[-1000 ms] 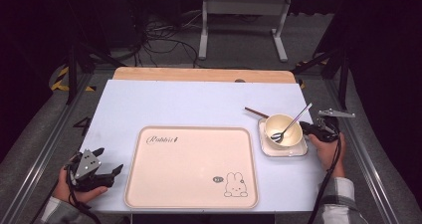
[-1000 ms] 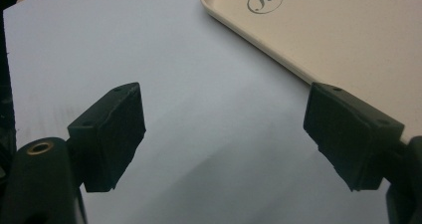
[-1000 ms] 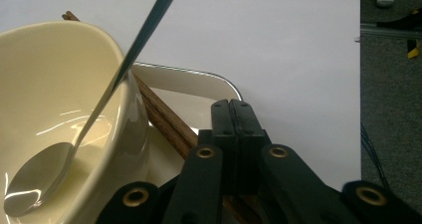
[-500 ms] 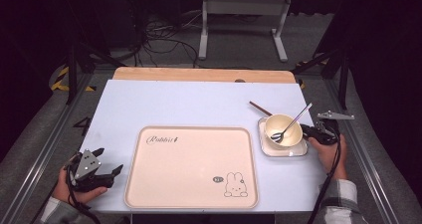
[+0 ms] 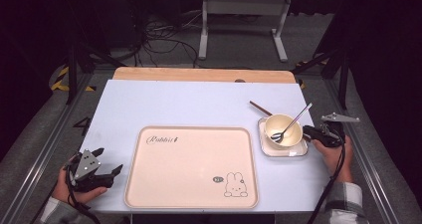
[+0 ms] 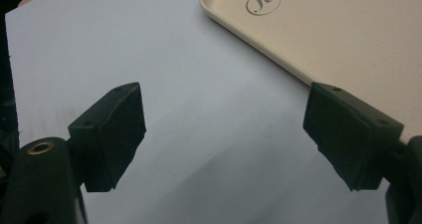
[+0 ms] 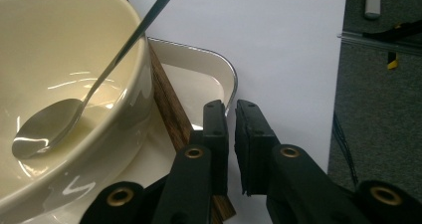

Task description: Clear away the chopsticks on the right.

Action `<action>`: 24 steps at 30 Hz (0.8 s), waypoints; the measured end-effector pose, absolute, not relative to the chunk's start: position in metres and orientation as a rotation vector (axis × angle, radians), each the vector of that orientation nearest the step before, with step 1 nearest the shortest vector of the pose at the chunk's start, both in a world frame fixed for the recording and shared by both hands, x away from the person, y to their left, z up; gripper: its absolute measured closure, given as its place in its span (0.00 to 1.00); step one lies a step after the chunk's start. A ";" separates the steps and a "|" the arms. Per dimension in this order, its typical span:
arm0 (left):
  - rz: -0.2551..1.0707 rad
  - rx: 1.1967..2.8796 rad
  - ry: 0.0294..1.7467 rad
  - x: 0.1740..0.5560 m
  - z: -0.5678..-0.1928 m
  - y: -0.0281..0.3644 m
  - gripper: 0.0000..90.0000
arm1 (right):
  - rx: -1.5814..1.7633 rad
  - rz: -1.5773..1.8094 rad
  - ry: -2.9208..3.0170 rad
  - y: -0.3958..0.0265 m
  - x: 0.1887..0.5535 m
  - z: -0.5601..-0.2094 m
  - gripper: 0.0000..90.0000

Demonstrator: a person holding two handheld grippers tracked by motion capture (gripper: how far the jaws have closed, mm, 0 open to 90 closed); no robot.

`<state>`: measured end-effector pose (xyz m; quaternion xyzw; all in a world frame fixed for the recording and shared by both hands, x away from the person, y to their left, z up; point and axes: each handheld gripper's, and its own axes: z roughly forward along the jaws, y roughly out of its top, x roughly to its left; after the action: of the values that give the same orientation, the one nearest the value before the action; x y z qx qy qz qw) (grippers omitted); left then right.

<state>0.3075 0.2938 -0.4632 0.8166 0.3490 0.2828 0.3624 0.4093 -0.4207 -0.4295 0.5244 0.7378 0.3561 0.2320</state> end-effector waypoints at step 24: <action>0.722 2.108 0.891 0.308 -0.463 0.294 0.20 | 1.377 1.002 2.103 -0.427 0.392 -0.425 0.80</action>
<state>0.3076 0.2938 -0.4631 0.8186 0.3461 0.2804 0.3626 0.3917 -0.4270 -0.4252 0.4969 0.7588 0.3615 0.2158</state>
